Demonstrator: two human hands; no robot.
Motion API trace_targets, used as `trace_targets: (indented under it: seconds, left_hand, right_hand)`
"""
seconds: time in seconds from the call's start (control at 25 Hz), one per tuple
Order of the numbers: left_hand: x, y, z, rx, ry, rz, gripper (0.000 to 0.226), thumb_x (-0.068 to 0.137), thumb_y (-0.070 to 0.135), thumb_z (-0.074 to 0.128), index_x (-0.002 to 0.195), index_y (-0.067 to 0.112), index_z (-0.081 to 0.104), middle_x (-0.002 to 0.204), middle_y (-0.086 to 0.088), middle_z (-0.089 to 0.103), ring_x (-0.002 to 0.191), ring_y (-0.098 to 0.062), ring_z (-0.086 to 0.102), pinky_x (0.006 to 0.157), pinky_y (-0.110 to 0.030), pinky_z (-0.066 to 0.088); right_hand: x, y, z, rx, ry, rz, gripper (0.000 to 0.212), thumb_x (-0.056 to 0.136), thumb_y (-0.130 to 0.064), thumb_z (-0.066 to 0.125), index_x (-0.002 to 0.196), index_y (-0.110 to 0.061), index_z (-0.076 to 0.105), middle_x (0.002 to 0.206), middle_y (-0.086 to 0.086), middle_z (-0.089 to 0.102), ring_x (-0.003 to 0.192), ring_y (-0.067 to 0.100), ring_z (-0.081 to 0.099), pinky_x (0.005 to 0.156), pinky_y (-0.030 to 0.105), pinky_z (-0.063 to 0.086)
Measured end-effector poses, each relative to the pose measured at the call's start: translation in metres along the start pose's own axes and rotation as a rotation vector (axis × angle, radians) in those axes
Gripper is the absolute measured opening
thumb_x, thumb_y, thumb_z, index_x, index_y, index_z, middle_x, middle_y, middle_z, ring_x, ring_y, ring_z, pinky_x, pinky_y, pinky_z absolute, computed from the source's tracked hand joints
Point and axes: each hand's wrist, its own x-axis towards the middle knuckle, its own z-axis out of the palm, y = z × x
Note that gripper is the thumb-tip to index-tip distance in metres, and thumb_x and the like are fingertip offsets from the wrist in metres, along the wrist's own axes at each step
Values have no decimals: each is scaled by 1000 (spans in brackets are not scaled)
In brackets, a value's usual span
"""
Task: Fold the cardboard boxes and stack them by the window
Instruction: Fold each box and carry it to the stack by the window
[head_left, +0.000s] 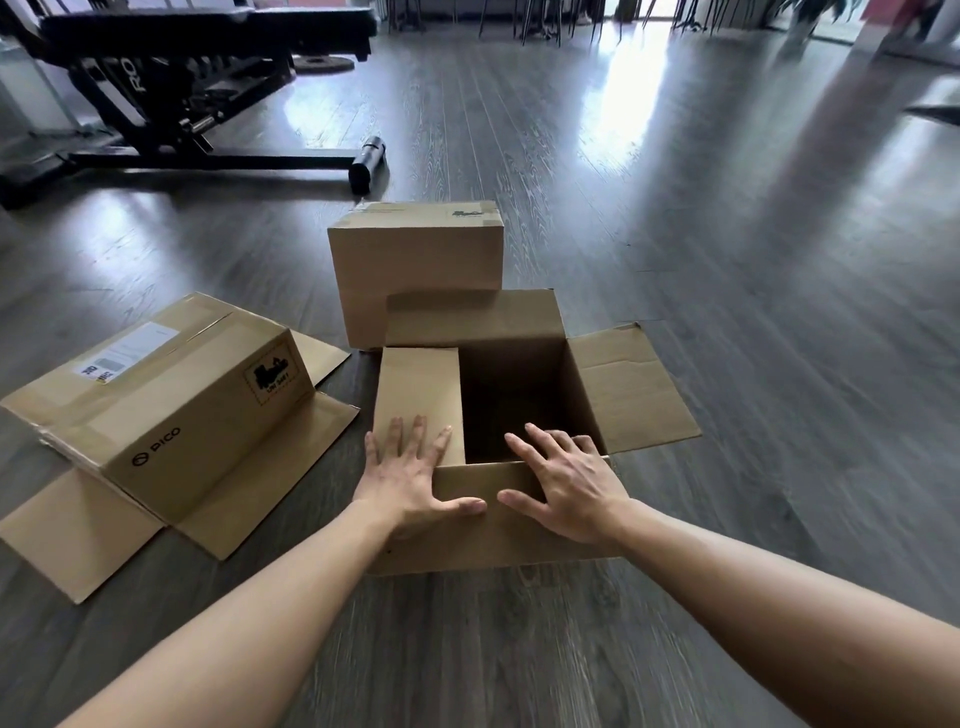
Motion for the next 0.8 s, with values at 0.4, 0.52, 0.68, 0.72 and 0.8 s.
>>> trace_targets:
  seconds: [0.4, 0.52, 0.68, 0.72, 0.8]
  left_hand:
    - [2, -4, 4, -2, 45, 29, 121, 59, 105, 15, 153, 40, -23, 161, -3, -33, 145, -29, -34, 120, -52, -16]
    - [3, -3, 4, 3, 43, 26, 121, 59, 105, 15, 154, 39, -22, 161, -3, -33, 146, -29, -34, 120, -52, -17]
    - [1, -2, 4, -2, 36, 22, 122, 56, 106, 12, 152, 40, -26, 159, -3, -34, 144, -30, -37, 119, -51, -19]
    - [1, -2, 4, -4, 33, 22, 122, 55, 106, 10, 151, 40, -26, 159, -3, -35, 143, -30, -37, 119, -51, -19]
    - [2, -2, 3, -12, 31, 22, 124, 53, 106, 8, 150, 40, -28, 157, -2, -37, 143, -29, -38, 119, -51, -20]
  right_hand:
    - [1, 92, -30, -61, 93, 534, 86, 89, -78, 31, 158, -29, 15, 164, 13, 14, 150, 32, 14, 116, 53, 18]
    - [-13, 114, -29, -5, 2, 683, 93, 88, -79, 33, 159, -25, 6, 165, 19, 6, 150, 37, 13, 116, 55, 23]
    - [-17, 116, -33, 101, -52, 744, 97, 89, -78, 35, 159, -19, 5, 156, 21, 29, 137, 38, 40, 103, 50, 42]
    - [-15, 112, -35, 109, -17, 736, 97, 90, -76, 38, 159, -16, 7, 153, 20, 34, 133, 37, 45, 100, 48, 45]
    - [-6, 100, -45, 93, 103, 727, 95, 91, -68, 47, 157, -10, 11, 149, 20, 39, 128, 35, 50, 94, 44, 48]
